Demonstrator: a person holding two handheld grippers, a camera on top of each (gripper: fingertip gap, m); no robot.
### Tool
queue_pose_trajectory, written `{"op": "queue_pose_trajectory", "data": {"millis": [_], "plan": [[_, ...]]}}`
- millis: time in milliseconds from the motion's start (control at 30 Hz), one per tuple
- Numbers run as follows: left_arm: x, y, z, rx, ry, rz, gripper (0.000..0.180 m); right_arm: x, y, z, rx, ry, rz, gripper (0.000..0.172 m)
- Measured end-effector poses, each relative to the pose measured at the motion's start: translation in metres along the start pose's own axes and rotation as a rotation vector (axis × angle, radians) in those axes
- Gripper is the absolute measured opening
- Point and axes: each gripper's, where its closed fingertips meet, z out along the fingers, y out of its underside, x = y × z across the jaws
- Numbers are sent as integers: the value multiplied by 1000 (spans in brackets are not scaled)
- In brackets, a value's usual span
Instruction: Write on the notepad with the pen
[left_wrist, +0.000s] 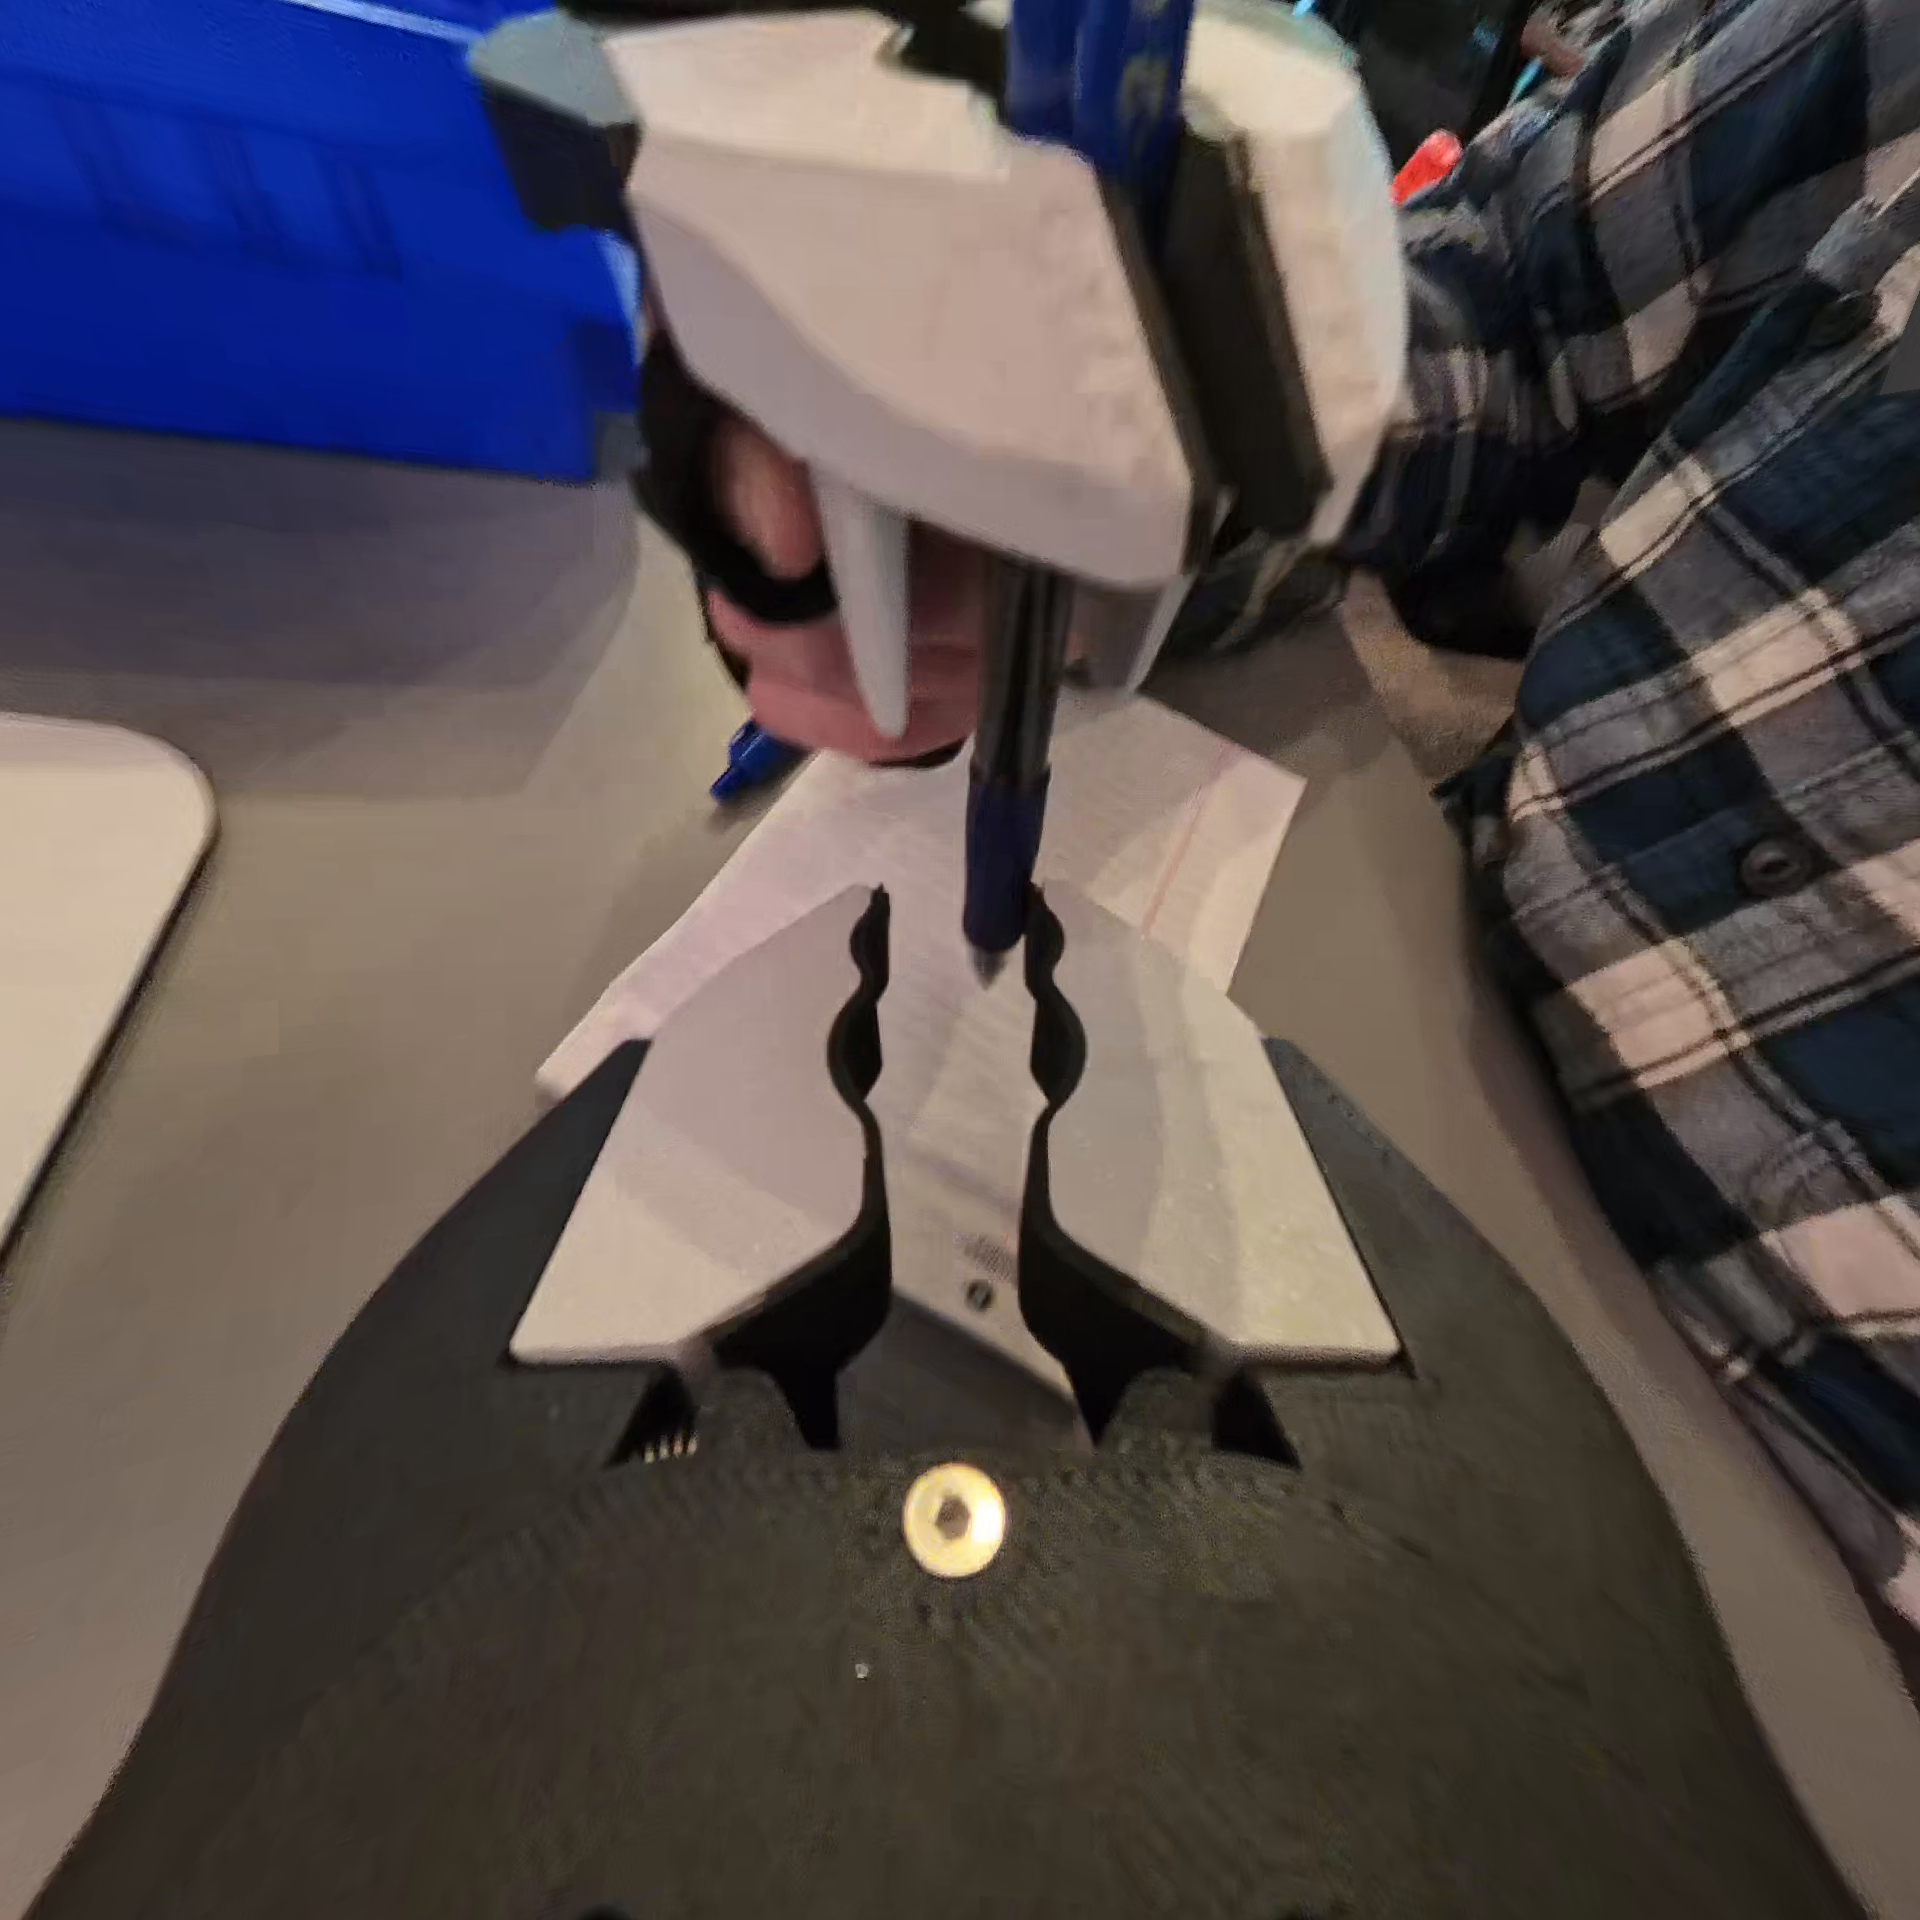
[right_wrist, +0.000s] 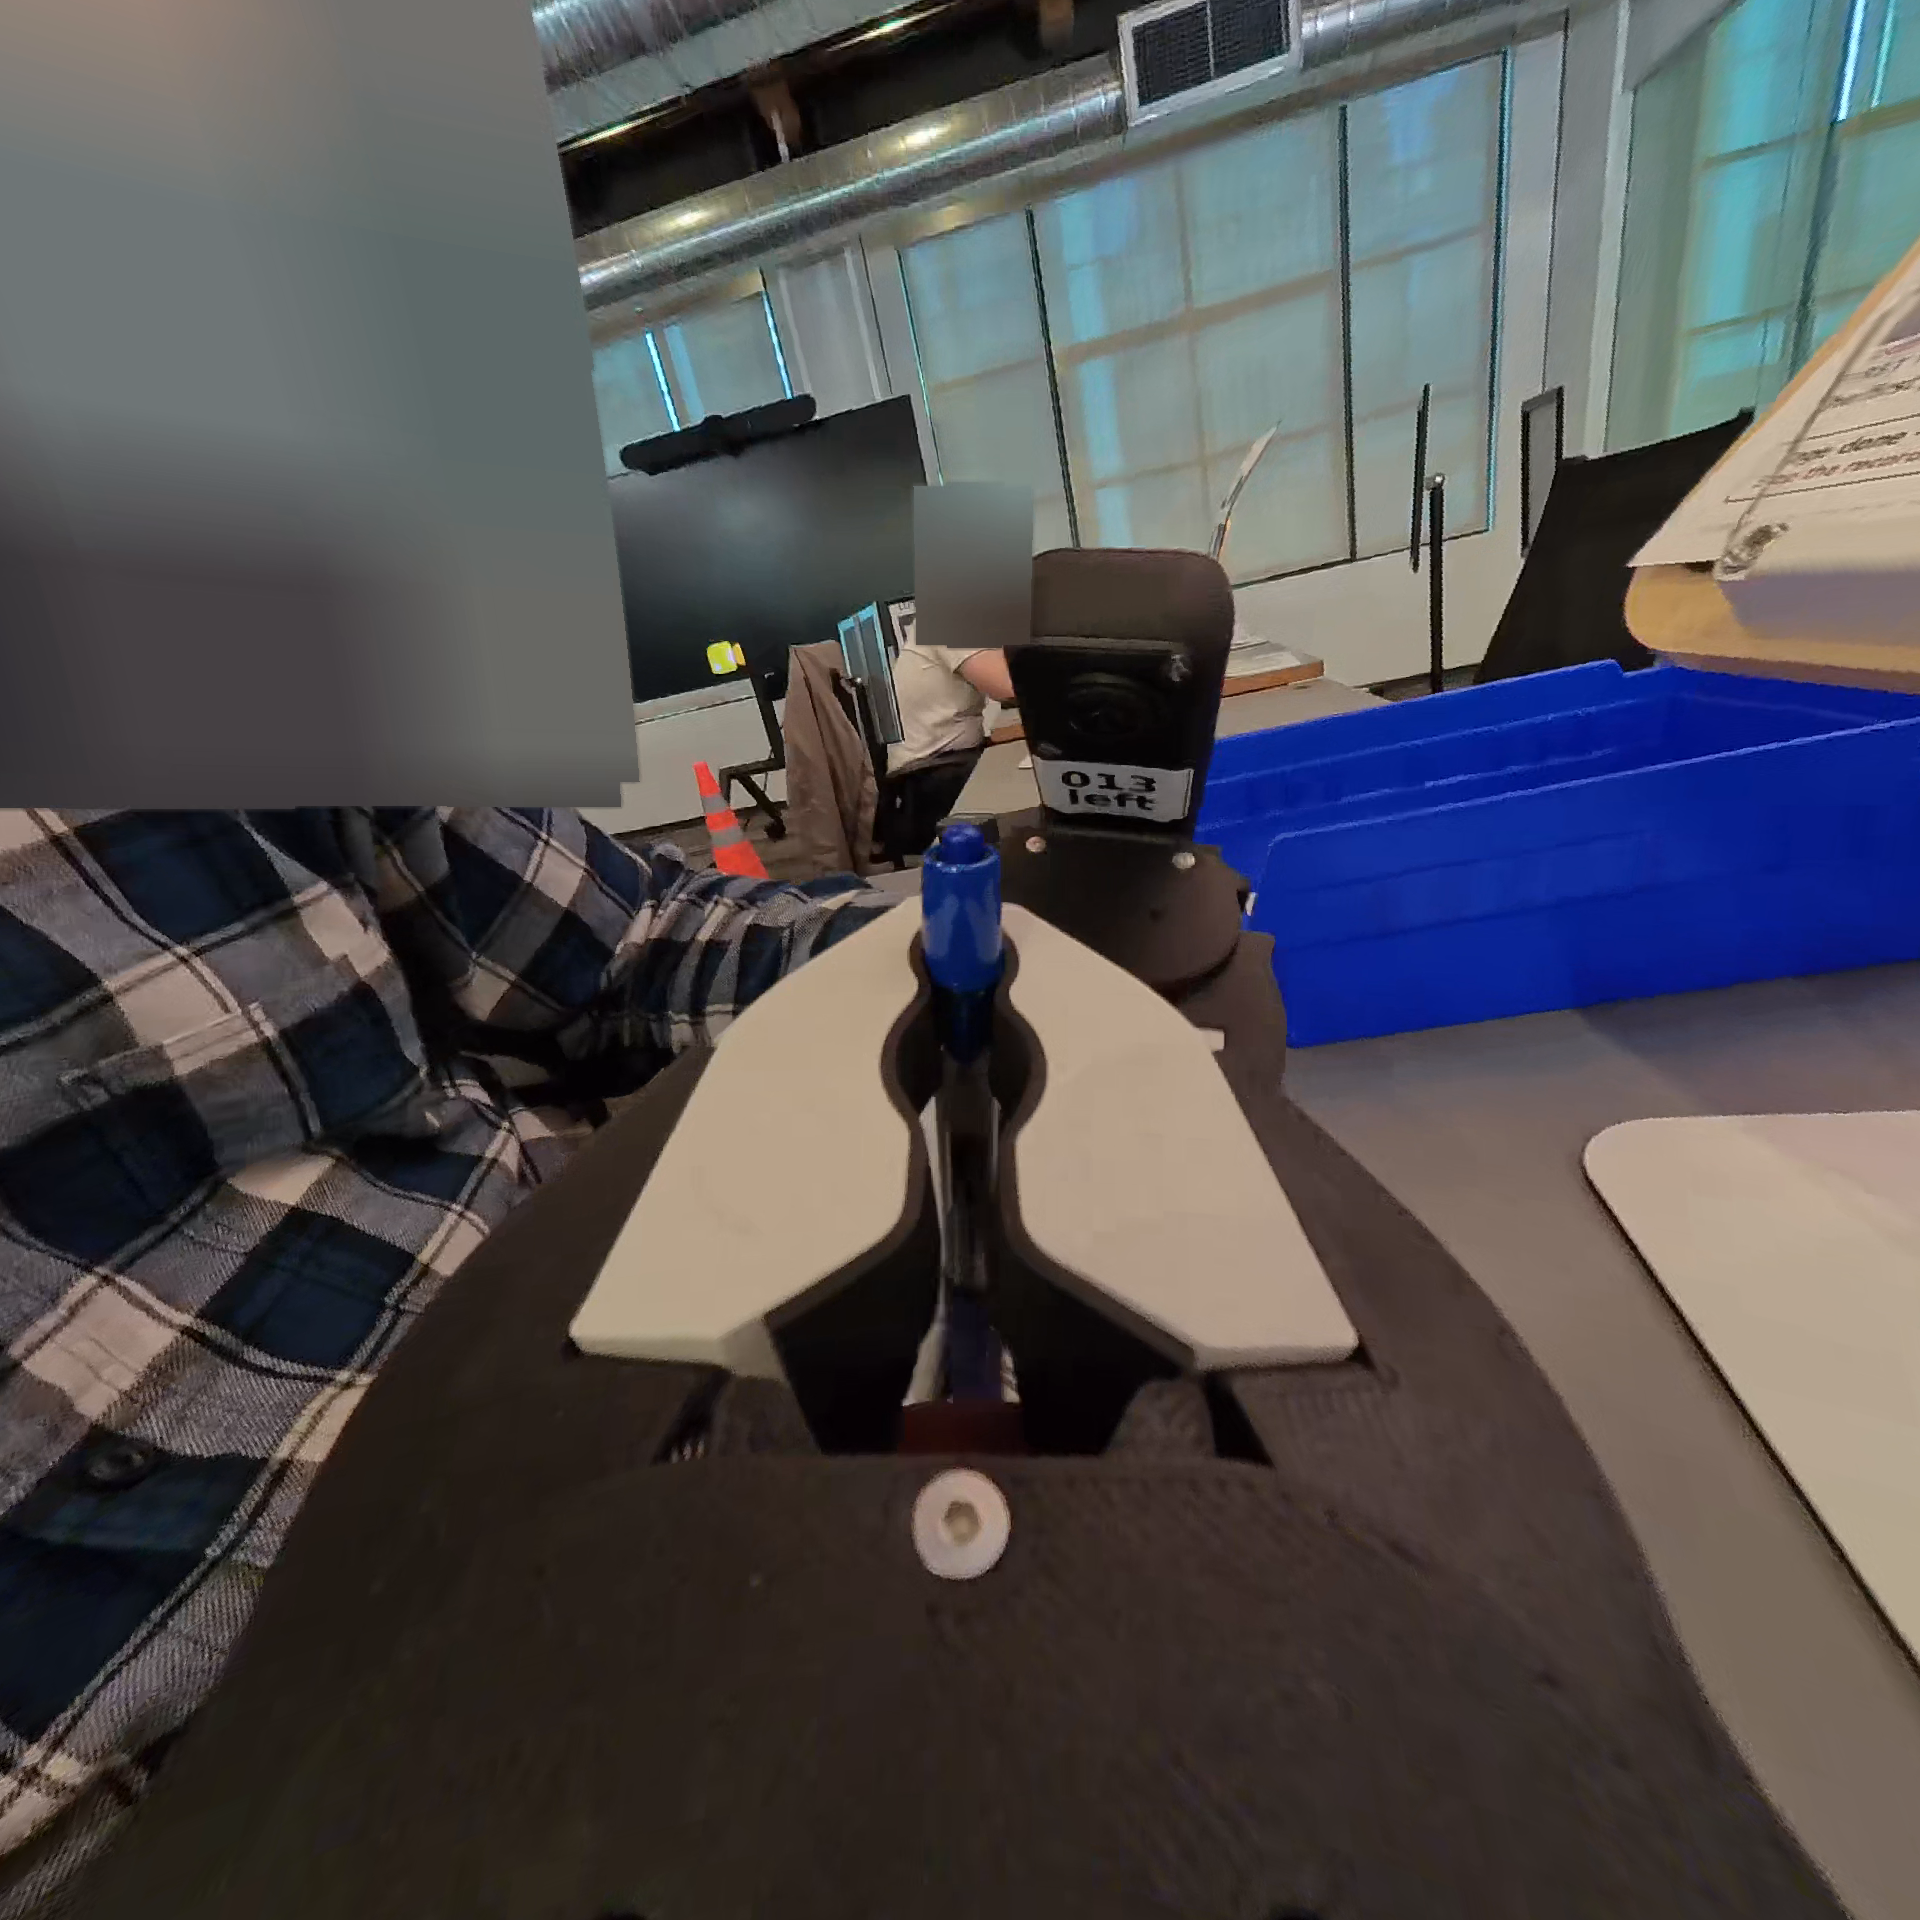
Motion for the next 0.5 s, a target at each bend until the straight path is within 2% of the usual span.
{"op": "queue_pose_trajectory", "data": {"millis": [100, 233, 300, 400, 500], "plan": [[-5, 13, -6, -71, -31, 23, 27, 1, 9, 2, -18, 3, -12, 5], [3, 27, -13, -129, 51, -6, 12, 1, 7, 1, 3, 13, -20, 5], [-4, 26, -23, -90, 35, -23, 8, 1, 5, 0, 8, 16, -32, 4], [-23, 22, -29, -53, -56, -27, 0, 2, 12, 2, -9, 7, -9, 4], [-34, 37, -18, -167, -132, 10, 0, 1, 23, 6, -48, 5, -3, 4]]}}
